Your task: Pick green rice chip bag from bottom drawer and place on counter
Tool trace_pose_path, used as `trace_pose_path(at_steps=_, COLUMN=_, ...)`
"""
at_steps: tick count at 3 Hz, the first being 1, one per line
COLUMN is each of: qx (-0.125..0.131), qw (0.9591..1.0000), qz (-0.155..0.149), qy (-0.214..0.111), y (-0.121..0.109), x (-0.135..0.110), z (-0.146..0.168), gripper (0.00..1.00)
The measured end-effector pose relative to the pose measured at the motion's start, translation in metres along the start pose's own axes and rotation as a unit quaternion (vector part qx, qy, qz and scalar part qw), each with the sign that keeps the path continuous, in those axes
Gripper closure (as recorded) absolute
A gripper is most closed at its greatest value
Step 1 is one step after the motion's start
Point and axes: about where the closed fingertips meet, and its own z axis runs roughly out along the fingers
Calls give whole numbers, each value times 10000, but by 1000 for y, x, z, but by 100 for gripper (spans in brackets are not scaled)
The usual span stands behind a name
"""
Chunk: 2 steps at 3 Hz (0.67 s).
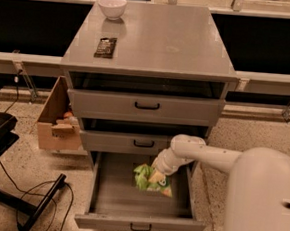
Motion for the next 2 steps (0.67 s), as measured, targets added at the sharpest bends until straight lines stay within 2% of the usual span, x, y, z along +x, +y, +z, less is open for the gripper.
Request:
trace_pose_path(at_steps=1, qx=-632, qw=9979, qz=150, qy=-38, y=70, x=-16, z=-33, gripper=100)
trace_pose_path(at_steps=2, qx=-808, qw=9960, qz=297, qy=232, y=106, x=-30, z=-81, gripper=100)
